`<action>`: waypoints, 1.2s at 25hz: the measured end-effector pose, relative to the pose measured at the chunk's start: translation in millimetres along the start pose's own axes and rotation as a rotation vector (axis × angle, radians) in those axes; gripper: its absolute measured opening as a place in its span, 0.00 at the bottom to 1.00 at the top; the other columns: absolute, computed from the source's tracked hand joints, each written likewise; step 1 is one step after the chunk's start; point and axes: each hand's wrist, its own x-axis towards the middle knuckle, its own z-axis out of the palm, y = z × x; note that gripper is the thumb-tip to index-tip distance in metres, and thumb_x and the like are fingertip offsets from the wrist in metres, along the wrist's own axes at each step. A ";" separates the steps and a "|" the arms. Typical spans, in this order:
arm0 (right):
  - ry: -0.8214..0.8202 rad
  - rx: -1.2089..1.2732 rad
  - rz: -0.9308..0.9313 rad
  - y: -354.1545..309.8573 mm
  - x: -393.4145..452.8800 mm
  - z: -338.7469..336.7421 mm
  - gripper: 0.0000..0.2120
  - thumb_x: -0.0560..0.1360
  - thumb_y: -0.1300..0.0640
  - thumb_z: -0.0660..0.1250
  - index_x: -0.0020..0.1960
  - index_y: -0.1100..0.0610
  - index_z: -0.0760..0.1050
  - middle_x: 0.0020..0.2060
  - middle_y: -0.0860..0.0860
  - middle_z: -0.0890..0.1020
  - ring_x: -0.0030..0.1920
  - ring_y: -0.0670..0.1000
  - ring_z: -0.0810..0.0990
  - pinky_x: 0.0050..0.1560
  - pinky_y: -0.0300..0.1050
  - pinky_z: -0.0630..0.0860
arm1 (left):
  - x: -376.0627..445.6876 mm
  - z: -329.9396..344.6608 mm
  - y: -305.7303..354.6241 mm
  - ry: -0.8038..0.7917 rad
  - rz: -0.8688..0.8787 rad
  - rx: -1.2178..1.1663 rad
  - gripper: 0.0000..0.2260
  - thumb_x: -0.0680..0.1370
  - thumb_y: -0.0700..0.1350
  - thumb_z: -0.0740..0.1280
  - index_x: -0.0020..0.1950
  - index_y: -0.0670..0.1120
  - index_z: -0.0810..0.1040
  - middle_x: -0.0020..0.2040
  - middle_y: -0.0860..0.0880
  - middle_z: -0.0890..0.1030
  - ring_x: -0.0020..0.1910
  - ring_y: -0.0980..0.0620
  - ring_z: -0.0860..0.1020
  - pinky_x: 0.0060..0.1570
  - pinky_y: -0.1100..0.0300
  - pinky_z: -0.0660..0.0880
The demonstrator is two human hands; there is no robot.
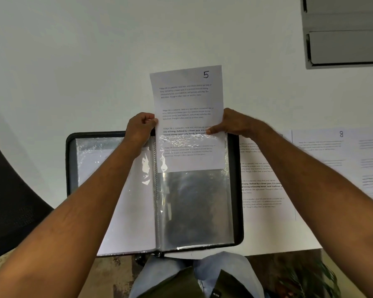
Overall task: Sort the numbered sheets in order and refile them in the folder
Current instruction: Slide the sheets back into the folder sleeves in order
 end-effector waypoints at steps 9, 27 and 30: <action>0.218 0.180 -0.024 -10.0 1.0 -6.1 0.11 0.78 0.53 0.73 0.59 0.55 0.81 0.51 0.45 0.85 0.44 0.39 0.85 0.42 0.31 0.78 | 1.7 -7.4 -1.7 -0.089 -0.004 0.134 0.08 0.81 0.45 0.69 0.42 0.47 0.77 0.44 0.44 0.82 0.33 0.50 0.72 0.29 0.62 0.68; 0.171 0.124 -0.034 -19.4 0.2 -7.5 0.09 0.78 0.54 0.73 0.57 0.53 0.81 0.50 0.46 0.86 0.40 0.38 0.85 0.38 0.30 0.77 | 3.3 -10.4 -0.1 -0.141 -0.029 0.127 0.14 0.81 0.44 0.70 0.37 0.47 0.72 0.35 0.47 0.75 0.26 0.52 0.64 0.25 0.64 0.62; 0.127 0.063 -0.017 -18.1 2.8 -9.2 0.11 0.77 0.52 0.74 0.59 0.51 0.82 0.51 0.46 0.87 0.50 0.45 0.87 0.48 0.37 0.81 | 2.3 -12.2 0.5 -0.164 -0.035 0.129 0.11 0.81 0.44 0.70 0.40 0.46 0.74 0.34 0.48 0.76 0.26 0.53 0.64 0.24 0.64 0.62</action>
